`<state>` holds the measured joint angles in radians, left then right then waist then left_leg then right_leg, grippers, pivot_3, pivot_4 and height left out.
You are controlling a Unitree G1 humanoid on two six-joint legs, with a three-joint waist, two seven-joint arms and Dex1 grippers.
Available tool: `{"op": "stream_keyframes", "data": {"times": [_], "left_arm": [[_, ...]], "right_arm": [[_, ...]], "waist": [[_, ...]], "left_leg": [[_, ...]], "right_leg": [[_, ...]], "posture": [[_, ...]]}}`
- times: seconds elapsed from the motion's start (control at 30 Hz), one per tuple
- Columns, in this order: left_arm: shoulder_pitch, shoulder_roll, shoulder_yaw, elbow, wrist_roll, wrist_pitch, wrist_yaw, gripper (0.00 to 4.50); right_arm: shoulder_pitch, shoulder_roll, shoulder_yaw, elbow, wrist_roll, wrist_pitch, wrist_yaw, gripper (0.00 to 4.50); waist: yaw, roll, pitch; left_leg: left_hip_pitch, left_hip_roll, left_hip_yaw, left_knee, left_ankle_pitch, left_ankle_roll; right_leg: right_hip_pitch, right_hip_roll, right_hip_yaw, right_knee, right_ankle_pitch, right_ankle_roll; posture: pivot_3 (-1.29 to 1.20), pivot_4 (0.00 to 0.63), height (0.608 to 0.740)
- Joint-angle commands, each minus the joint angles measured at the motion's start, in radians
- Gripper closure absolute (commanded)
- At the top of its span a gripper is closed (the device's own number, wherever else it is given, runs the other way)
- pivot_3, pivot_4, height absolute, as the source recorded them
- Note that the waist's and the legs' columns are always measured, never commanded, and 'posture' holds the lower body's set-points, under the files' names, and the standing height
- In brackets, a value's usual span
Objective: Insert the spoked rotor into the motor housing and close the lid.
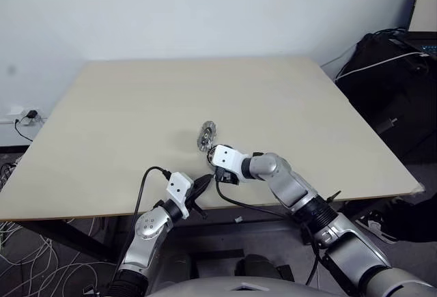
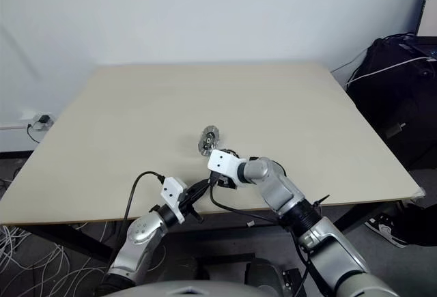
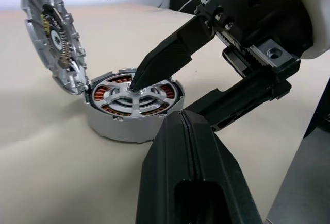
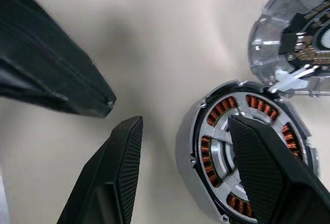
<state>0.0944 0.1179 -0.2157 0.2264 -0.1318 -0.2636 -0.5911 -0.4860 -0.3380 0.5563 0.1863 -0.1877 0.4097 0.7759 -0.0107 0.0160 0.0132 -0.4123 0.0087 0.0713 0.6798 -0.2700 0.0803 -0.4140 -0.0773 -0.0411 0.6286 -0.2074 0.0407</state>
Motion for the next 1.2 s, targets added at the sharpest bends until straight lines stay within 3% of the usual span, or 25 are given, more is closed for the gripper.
{"op": "stream_keyframes", "data": {"times": [0.03, 0.47, 0.57, 0.8, 1.03, 1.2], "left_arm": [[-0.011, -0.010, 0.001, -0.013, -0.008, -0.006, 0.001, 4.50], [-0.006, -0.014, -0.002, -0.034, -0.012, 0.015, 0.007, 4.50], [-0.007, -0.016, -0.001, -0.040, -0.015, 0.026, 0.008, 4.50], [-0.013, -0.022, 0.005, -0.039, -0.017, 0.037, 0.008, 4.50], [-0.006, -0.024, 0.000, -0.055, -0.017, 0.050, 0.009, 4.50], [0.003, -0.024, -0.002, -0.075, -0.015, 0.066, 0.013, 4.50]], "right_arm": [[-0.034, 0.002, -0.009, 0.019, -0.004, -0.024, 0.025, 1.67], [-0.051, -0.017, -0.012, 0.087, -0.022, -0.018, 0.075, 1.67], [-0.060, -0.019, -0.013, 0.096, -0.024, -0.010, 0.089, 2.26], [-0.067, -0.014, -0.016, 0.096, -0.027, -0.004, 0.094, 4.43], [-0.056, -0.018, -0.011, 0.064, -0.028, 0.026, 0.115, 4.43], [-0.034, 0.001, -0.059, -0.042, 0.005, 0.148, 0.087, 4.43]], "waist": [[0.000, 0.000, 0.000], [0.000, 0.000, 0.000], [0.000, 0.000, 0.000], [0.000, 0.000, 0.000], [0.000, 0.000, 0.000], [0.002, 0.000, 0.000]], "left_leg": [[0.000, 0.000, 0.000, 0.000, 0.000, 0.000], [0.000, 0.000, 0.000, 0.000, 0.000, 0.000], [0.000, 0.000, 0.000, 0.000, 0.000, 0.000], [0.000, 0.000, 0.000, 0.000, 0.000, 0.000], [0.000, 0.000, -0.001, 0.000, 0.000, 0.000], [-0.002, 0.000, -0.001, 0.000, 0.000, 0.000]], "right_leg": [[0.000, 0.000, 0.000, 0.000, 0.000, 0.000], [0.000, -0.001, 0.000, 0.000, 0.000, 0.000], [0.000, -0.001, 0.000, 0.000, 0.000, 0.000], [0.000, -0.001, 0.000, 0.000, 0.000, 0.000], [-0.001, -0.002, 0.000, 0.000, 0.000, -0.001], [-0.002, -0.003, 0.000, 0.000, 0.000, -0.001]], "posture": [[0.00, 0.000, 0.740], [0.00, 0.000, 0.740], [0.00, 0.000, 0.740], [0.00, 0.000, 0.740], [0.00, 0.000, 0.740], [0.00, 0.000, 0.740]]}}
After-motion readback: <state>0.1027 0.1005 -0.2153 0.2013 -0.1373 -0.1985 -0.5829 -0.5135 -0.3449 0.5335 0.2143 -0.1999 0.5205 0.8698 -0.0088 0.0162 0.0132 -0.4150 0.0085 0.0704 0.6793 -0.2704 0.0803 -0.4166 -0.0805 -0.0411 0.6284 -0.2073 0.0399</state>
